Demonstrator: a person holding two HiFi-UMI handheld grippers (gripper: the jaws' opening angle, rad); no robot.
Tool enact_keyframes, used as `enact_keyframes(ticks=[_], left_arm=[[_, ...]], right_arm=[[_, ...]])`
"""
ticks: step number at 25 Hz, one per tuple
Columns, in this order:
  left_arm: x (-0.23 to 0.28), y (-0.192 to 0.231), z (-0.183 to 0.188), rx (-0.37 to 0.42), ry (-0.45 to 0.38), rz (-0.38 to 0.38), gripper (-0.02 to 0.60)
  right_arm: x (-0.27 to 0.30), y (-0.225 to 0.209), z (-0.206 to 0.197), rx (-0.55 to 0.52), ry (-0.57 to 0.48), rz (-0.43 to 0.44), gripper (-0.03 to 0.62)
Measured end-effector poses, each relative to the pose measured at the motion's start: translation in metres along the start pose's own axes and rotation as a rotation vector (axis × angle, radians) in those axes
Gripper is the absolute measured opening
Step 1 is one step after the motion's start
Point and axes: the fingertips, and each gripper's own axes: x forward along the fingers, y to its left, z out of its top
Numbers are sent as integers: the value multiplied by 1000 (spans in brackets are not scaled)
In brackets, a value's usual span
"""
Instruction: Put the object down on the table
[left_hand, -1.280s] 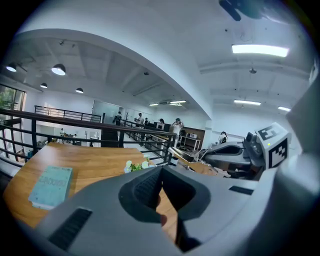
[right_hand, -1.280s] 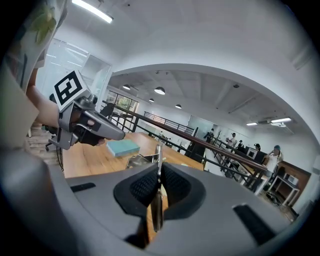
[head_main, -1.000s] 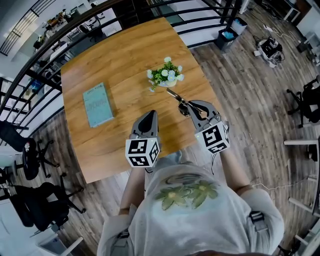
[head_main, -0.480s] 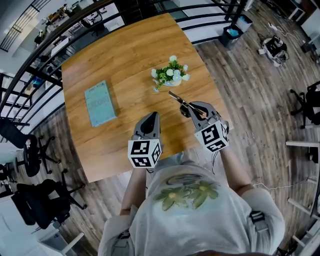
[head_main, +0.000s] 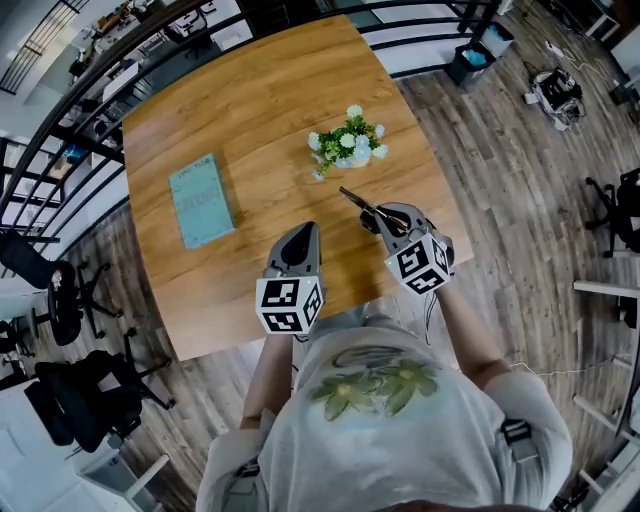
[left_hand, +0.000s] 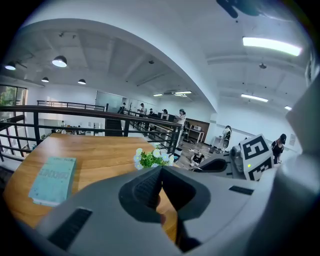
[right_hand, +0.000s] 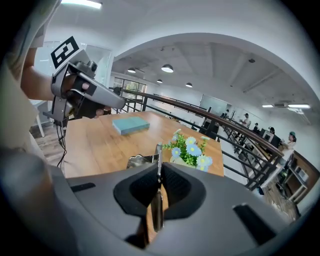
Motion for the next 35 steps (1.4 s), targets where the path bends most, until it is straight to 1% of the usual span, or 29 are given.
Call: enact_keyframes(ticks=[5,16,25,31,35], left_arm=[[6,5,-4,-7,18,2,15],[13,19,-18,-30,55,16,15],[15,28,-29,-50,78,24,15],[18,29,-31,-54,81,23,15],[16,31,-35,-60,86,26,15]], right_arm=[[20,6,-16,9,48,44,11],[61,22,-56,3,142,101,11],[85,33,-83,14,213,125,11],[89,39,-94,19,241,136,22],[88,47,-95,18,238,146,35]])
